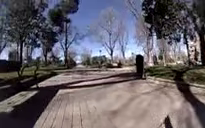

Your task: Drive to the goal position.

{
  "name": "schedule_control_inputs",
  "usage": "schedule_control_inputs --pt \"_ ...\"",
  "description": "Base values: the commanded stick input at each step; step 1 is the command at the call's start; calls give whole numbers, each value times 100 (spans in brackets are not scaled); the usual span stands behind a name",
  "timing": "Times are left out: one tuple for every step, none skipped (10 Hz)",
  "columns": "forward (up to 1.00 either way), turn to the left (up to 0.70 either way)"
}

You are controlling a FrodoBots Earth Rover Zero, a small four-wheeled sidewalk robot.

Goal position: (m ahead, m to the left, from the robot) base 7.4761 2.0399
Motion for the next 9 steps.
schedule_control_inputs --pt "100 3" --pt "100 0" --pt "100 0" --pt "100 0" --pt "100 0" --pt "100 0" --pt "100 0" --pt "100 0" --pt "100 0"
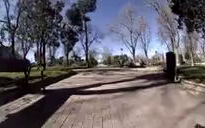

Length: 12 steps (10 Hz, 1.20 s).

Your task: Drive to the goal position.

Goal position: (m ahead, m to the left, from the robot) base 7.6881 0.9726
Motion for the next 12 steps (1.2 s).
schedule_control_inputs --pt "100 0" --pt "100 0" --pt "100 0" --pt "100 -13" --pt "100 -25" --pt "100 -31" --pt "100 -22" --pt "100 0" --pt "100 0" --pt "100 0" --pt "100 0" --pt "100 0"
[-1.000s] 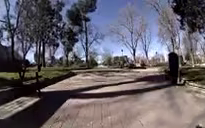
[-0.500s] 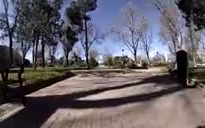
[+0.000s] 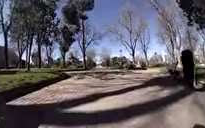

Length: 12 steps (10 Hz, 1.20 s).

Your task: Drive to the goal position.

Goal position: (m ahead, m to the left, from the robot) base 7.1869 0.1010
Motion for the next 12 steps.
schedule_control_inputs --pt "100 0" --pt "100 0" --pt "100 0" --pt "100 0" --pt "100 0" --pt "100 0" --pt "100 0" --pt "100 0" --pt "100 0" --pt "100 0" --pt "100 0" --pt "100 0"
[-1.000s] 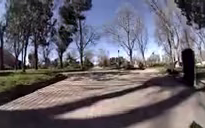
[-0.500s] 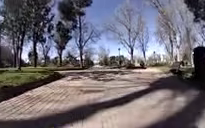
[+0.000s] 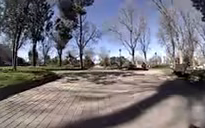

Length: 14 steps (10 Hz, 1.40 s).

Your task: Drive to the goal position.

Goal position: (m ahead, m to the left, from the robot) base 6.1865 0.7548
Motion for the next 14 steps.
schedule_control_inputs --pt "100 0" --pt "100 0" --pt "100 0" --pt "100 0" --pt "100 0" --pt "100 0" --pt "100 0" --pt "100 0" --pt "100 0" --pt "100 0" --pt "100 0" --pt "100 0" --pt "100 0" --pt "100 0"
